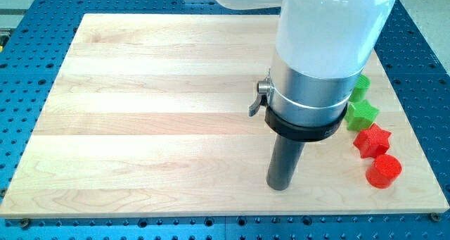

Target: Place your arm at the bottom of the red circle

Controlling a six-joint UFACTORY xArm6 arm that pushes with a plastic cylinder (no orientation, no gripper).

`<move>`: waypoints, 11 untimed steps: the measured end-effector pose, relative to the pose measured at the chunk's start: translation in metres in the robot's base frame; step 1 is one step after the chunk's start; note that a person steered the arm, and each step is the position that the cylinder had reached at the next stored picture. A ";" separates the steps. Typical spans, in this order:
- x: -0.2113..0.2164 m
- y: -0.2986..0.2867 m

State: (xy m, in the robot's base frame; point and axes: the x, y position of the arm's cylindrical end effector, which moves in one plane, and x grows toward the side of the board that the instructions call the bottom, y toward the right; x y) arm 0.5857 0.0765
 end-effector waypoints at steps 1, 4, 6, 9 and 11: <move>0.003 0.004; 0.005 0.009; 0.019 0.012; 0.026 0.012; 0.027 0.007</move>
